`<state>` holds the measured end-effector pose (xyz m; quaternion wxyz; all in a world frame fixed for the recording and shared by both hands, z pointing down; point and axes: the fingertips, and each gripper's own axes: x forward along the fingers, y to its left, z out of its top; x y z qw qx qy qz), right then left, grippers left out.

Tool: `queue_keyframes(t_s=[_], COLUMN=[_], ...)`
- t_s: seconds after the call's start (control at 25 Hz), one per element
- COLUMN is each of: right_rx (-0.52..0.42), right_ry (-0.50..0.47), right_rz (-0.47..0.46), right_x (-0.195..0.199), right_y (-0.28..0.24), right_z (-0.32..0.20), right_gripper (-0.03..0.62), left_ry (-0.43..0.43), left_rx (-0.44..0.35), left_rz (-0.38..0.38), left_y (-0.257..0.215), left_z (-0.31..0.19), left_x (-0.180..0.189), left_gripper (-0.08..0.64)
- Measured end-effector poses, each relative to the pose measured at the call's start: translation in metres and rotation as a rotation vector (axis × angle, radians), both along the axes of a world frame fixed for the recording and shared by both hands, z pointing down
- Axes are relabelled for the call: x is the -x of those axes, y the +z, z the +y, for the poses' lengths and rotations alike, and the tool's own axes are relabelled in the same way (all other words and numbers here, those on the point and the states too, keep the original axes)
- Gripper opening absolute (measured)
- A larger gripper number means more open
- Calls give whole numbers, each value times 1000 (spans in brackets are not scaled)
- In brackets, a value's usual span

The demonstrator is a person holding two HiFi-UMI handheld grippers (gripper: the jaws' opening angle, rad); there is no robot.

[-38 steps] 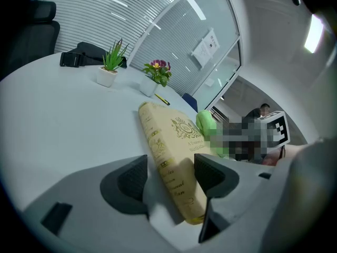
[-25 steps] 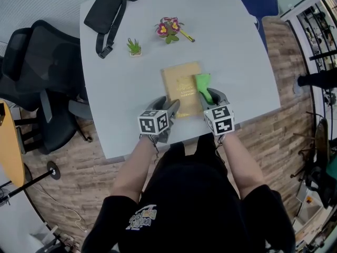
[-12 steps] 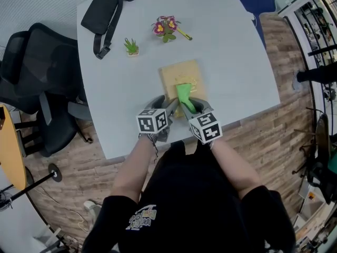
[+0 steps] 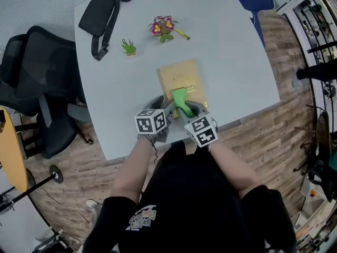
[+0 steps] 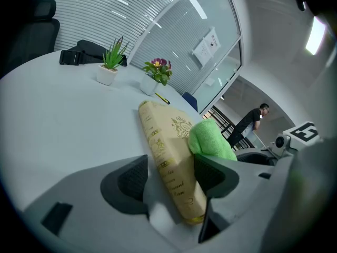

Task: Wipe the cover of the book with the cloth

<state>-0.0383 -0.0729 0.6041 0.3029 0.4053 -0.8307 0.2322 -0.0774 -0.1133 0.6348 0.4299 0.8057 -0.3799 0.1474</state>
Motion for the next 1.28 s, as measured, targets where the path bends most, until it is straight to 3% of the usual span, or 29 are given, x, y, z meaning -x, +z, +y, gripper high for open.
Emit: queue_keyframes(t_s=[0.2, 0.6, 1.16, 1.28], right_rx=[-24, -57, -45, -48], right_ry=[-13, 54, 218, 246], right_rz=[37, 76, 131, 88], right_x=[-11, -51, -120, -134], right_y=[-1, 1, 0, -9], right_z=[-1, -9, -25, -30], right_gripper=[97, 97, 97, 97], left_ry=[0, 0, -7, -8], left_rx=[-4, -6, -10, -11], left_rz=[2, 2, 1, 2], left_y=[-1, -1, 0, 0], left_z=[1, 1, -1, 0], left_x=[-1, 0, 0, 1], left_gripper=[276, 276, 276, 276])
